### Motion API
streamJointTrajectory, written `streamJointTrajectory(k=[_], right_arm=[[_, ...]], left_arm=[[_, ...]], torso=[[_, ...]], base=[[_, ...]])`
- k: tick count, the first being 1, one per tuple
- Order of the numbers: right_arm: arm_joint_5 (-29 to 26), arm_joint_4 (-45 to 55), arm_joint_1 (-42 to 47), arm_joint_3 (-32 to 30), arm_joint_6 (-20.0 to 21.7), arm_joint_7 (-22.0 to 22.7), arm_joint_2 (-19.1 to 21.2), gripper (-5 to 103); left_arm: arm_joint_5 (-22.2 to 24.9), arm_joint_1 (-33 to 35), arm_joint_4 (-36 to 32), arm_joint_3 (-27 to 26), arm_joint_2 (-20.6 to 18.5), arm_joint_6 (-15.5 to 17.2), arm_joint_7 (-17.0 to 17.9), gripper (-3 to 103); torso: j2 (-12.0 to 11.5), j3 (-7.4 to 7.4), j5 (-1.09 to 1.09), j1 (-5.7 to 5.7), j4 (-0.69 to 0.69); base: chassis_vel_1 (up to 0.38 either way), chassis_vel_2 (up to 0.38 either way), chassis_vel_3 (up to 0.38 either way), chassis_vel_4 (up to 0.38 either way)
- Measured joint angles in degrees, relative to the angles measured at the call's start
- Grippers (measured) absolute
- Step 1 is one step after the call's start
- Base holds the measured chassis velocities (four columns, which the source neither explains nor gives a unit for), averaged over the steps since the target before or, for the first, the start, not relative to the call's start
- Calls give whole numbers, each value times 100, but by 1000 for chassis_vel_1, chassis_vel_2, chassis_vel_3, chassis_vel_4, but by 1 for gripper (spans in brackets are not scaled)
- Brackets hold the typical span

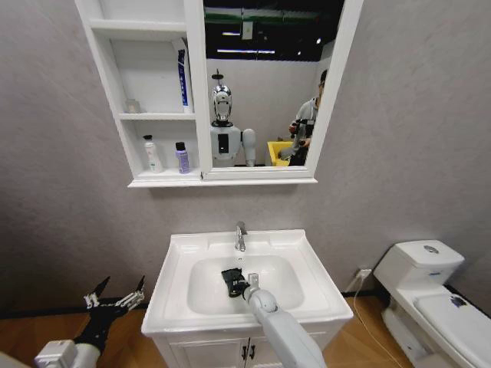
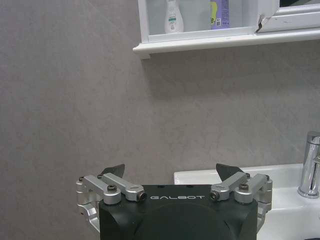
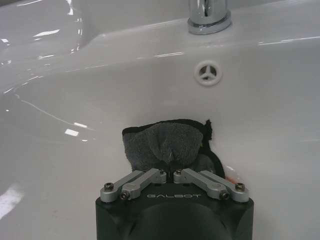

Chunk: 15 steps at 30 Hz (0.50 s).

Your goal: Move facial cleanser and shampoo from washbasin to cabinet, then wipe washbasin with towel.

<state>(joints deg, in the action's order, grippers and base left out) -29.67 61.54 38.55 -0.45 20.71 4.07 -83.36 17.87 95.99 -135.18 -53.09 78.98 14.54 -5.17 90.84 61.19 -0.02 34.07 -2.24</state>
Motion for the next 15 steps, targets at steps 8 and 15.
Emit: streamJointTrajectory(k=[8,15], right_arm=[[630,222,90,-357,3,10,655,2],[424,-110,32,-250,-29,-66,394,2]], left_arm=[[0,0,0,0,0,0,0,100],[0,0,0,0,0,0,0,100]], torso=[[0,0,2,0,-11],[0,-1,2,-1,-6]], base=[[0,0,0,0],[0,0,0,0]])
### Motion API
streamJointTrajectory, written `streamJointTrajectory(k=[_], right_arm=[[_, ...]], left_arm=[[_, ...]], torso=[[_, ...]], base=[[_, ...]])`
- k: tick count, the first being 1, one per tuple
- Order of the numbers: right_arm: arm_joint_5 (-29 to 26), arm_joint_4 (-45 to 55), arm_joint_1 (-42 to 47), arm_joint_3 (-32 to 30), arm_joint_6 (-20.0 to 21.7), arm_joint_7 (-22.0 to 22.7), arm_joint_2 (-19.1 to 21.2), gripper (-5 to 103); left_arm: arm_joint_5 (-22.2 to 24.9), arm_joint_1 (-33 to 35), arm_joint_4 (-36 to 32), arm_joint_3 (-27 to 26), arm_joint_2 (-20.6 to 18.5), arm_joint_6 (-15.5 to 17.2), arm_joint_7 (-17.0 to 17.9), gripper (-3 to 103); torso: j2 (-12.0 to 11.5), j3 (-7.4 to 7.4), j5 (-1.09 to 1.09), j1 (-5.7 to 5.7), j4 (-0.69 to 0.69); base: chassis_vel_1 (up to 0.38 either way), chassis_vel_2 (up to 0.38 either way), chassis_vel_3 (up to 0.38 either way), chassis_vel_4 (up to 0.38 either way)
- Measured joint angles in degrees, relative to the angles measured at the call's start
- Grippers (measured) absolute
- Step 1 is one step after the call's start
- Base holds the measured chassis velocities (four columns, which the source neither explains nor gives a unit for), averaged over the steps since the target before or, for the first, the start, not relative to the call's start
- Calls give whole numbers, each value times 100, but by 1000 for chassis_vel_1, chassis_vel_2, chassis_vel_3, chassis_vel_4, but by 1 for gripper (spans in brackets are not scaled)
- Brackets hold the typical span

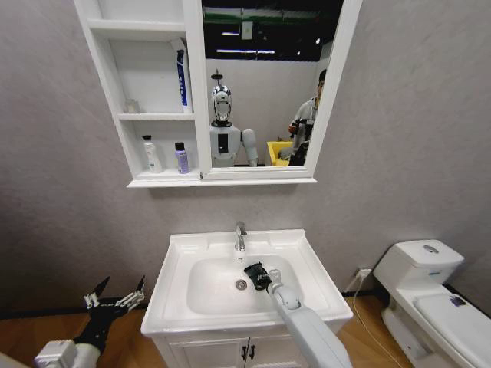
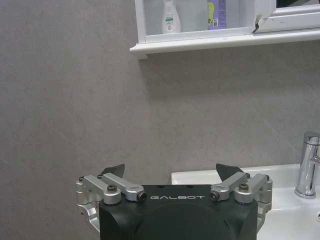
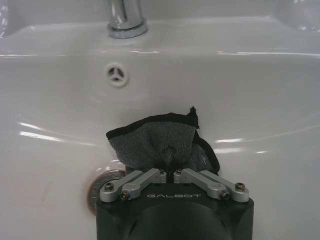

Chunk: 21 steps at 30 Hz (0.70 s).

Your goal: Move facial cleanser and shampoo from washbasin to cabinet, then wipe washbasin with towel.

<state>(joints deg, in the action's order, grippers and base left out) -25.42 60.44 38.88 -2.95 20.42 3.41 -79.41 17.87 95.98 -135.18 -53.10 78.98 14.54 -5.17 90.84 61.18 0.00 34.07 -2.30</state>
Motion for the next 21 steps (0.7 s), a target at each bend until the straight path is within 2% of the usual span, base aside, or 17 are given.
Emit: streamJointTrajectory(k=[1,3,6,10,15,17,21], right_arm=[[0,0,0,0,0,0,0,2],[-170,-45,-31,188,-13,1,-314,2],[-295,52,-34,340,20,33,-522,2],[-358,180,-47,387,92,134,-572,2],[-310,321,-23,201,214,331,-253,2],[-230,345,11,23,260,395,-6,2],[-240,270,-6,-15,288,444,102,2]], left_arm=[[0,0,0,0,0,0,0,100],[0,0,0,0,0,0,0,100],[0,0,0,0,0,0,0,100],[0,0,0,0,0,0,0,100],[0,0,0,0,0,0,0,100],[0,0,0,0,0,0,1,100],[0,0,0,0,0,0,0,100]], torso=[[0,0,0,0,0],[0,0,2,0,1],[-1,2,-1,1,3],[0,1,0,0,5],[0,1,1,0,-1],[-1,1,0,1,-4],[0,1,-1,0,0]], base=[[0,0,0,0],[0,0,0,0],[0,0,0,0],[0,0,0,0],[0,0,0,0],[0,0,0,0],[0,0,0,0]])
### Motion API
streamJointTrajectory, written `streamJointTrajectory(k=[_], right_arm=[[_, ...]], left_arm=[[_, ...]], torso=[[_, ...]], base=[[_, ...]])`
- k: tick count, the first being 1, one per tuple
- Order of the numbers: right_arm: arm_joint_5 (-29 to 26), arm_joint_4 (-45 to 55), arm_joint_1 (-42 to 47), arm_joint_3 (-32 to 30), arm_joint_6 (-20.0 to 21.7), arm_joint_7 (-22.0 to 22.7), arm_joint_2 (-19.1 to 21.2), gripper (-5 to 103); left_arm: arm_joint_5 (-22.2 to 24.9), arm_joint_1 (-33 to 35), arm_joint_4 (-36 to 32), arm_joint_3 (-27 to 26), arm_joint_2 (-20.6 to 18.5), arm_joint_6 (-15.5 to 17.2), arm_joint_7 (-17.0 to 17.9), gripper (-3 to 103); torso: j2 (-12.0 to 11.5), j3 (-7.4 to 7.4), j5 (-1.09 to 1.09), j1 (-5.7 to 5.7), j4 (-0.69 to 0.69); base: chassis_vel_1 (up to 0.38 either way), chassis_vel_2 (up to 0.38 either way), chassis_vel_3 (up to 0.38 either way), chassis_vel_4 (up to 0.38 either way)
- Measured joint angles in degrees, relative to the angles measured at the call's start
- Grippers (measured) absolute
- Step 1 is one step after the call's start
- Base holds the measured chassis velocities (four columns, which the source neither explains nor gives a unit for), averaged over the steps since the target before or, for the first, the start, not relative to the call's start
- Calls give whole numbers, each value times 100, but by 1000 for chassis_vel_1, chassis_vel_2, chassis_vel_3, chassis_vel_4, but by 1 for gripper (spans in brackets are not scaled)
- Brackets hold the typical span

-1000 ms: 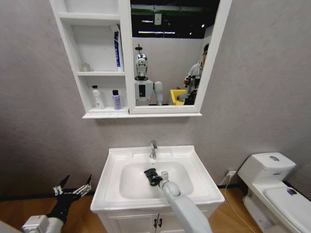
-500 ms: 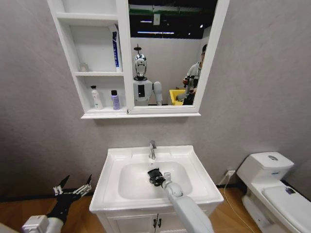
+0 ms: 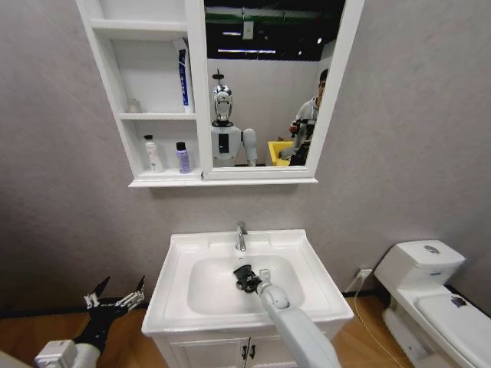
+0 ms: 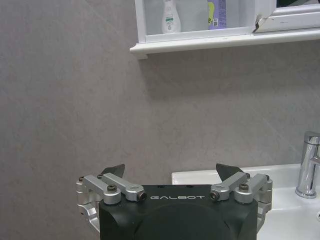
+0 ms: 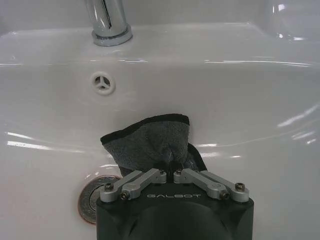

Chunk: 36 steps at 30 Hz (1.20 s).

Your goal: Move facial cleanser and shampoo from washbasin to cabinet, then wipe washbasin with towel.

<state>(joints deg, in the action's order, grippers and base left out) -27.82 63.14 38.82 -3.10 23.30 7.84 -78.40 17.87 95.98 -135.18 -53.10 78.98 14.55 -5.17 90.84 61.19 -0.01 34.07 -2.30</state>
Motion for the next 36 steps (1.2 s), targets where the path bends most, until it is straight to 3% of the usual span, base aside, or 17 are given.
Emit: streamJointTrajectory(k=[14,19,20,24,31,33,34,36], right_arm=[[-829,33,-111,660,263,344,-755,2],[-1054,270,-97,667,431,604,-382,2],[-1012,326,-49,588,454,618,-153,2],[-786,373,26,405,457,581,125,2],[-694,311,13,426,440,504,20,2],[-1286,378,19,551,462,516,-218,2],[-1286,378,19,551,462,516,-218,2],[-1978,492,68,546,539,656,-447,2]], left_arm=[[0,0,0,0,0,0,0,100],[0,1,0,-1,0,0,0,100],[0,0,0,0,0,0,1,100],[0,0,0,0,0,0,0,100],[0,0,0,0,0,0,1,100],[0,0,0,-1,0,0,1,100],[0,0,0,-1,0,0,1,100],[0,0,0,0,0,0,0,100]], torso=[[0,0,1,0,4],[0,0,1,0,2],[0,0,1,0,-3],[0,0,1,0,-4],[0,0,2,0,-1],[0,1,1,0,1],[0,1,1,0,1],[0,1,0,0,6]], base=[[0,0,0,0],[0,0,0,0],[0,0,0,0],[0,0,0,0],[0,0,0,0],[0,0,0,0],[0,0,0,0],[0,0,0,0]])
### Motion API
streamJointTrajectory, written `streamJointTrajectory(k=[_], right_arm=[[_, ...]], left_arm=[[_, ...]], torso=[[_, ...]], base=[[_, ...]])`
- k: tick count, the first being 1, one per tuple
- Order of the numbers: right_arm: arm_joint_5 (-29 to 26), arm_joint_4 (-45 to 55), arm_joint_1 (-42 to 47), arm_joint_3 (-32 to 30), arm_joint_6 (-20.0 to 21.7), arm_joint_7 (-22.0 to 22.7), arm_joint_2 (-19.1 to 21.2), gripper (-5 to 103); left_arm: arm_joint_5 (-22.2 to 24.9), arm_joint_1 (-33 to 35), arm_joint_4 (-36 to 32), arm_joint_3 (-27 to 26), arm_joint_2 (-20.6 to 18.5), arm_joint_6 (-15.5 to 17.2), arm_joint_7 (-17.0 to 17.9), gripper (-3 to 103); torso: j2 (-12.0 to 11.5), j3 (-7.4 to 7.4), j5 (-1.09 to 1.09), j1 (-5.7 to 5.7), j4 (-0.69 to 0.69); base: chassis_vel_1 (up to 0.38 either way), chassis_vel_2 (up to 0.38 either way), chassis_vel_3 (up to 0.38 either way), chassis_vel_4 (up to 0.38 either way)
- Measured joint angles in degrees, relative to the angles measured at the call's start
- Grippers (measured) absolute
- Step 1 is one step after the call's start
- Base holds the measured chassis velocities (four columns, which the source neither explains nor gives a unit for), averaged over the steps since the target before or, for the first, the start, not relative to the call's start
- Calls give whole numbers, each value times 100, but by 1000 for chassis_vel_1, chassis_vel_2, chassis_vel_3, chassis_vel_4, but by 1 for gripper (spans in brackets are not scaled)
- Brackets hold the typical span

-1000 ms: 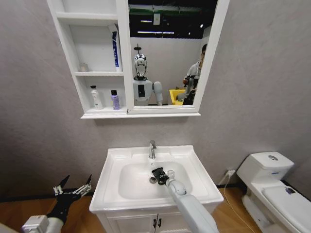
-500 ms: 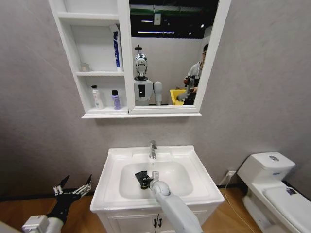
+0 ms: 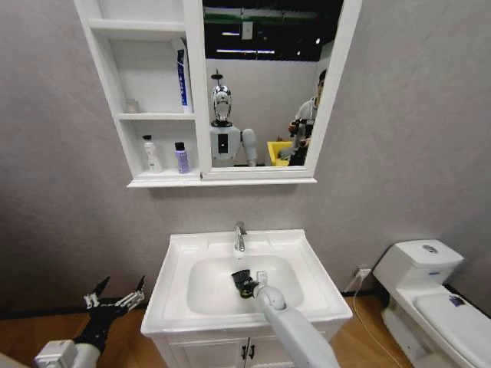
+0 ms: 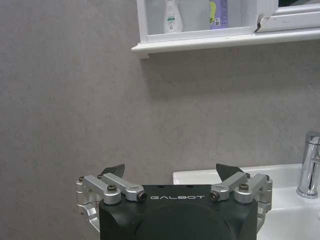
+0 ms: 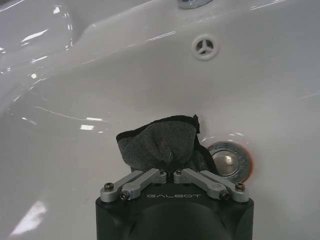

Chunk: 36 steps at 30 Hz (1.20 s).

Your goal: Move facial cleanser and shampoo from washbasin to cabinet, then wipe washbasin with towel.

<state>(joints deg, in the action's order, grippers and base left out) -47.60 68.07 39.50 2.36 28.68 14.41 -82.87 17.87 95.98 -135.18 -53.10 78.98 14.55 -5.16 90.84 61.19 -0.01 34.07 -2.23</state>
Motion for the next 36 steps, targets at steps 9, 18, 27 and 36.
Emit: streamJointTrajectory(k=[9,18,27,36], right_arm=[[1232,137,118,-350,-94,20,489,2],[310,55,27,-282,15,92,346,2],[241,607,247,-118,-236,19,90,2],[1441,1825,1185,-1213,-707,-206,1044,2]], left_arm=[[0,0,0,0,0,0,0,100],[0,0,0,0,0,0,0,100],[0,0,0,0,0,0,0,100],[0,0,0,0,0,0,0,100]], torso=[[0,0,1,0,-10],[0,0,1,0,-5],[0,0,0,0,-2],[0,-1,-1,-1,-10]], base=[[0,0,0,0],[0,0,0,0],[0,0,0,0],[0,0,0,0]])
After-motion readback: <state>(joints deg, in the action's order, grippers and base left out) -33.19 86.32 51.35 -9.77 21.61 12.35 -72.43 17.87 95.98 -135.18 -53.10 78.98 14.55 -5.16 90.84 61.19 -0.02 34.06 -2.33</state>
